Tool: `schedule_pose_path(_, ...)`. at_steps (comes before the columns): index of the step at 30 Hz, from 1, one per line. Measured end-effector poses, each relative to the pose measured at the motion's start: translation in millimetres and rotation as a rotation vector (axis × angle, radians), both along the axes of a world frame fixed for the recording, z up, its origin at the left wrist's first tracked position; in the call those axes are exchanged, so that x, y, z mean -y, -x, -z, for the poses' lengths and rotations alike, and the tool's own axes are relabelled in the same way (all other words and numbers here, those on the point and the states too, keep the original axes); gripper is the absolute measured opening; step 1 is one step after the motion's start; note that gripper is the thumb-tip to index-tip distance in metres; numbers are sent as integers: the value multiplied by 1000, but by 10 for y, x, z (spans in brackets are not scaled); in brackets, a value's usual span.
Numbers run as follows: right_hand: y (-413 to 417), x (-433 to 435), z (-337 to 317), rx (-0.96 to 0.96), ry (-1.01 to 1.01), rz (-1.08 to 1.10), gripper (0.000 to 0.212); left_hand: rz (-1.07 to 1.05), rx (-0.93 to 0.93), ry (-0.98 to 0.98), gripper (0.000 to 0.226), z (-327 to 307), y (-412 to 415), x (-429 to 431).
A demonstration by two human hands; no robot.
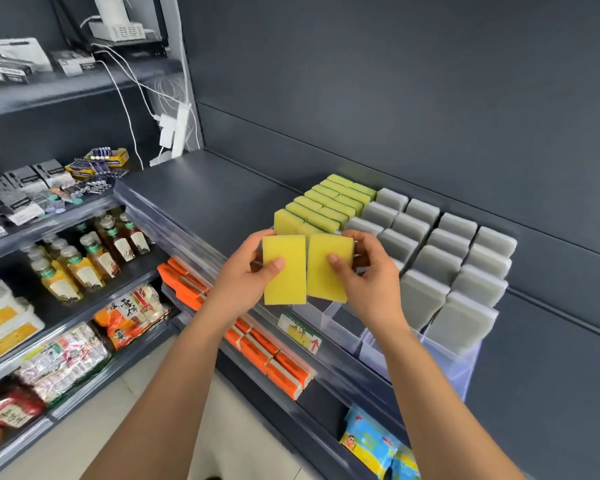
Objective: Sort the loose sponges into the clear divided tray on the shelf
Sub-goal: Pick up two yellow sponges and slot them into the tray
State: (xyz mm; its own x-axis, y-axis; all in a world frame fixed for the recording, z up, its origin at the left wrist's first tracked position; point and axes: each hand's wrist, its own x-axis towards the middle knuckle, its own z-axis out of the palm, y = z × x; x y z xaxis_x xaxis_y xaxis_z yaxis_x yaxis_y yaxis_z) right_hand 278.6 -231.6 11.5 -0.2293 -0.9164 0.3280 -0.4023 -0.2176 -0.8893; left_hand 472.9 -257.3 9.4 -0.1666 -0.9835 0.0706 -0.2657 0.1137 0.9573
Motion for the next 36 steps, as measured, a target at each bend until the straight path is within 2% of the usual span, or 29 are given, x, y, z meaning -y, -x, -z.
schedule_pose_path(12, -620, 810, -59, -132, -4, 320, 29, 316, 11, -12, 44, 11, -483, 1405)
schedule_pose_path(19, -851, 910, 0, -282, -60, 545, 41, 521, 78, 2, 44, 48, -523, 1833)
schedule_pose_path(21, -879, 899, 16, -320, -86, 576, 38, 562, 92, 24, 45, 51, -513, 1889)
schedule_pose_path(27, -920, 820, 82, -337, -176, 630, 34, 607, 111, 108, 45, 64, -458, 1954)
schedule_pose_path(36, -961, 856, 172, -447, -163, 638, 33, 574, 155, 212, 47, 95, -403, 1953)
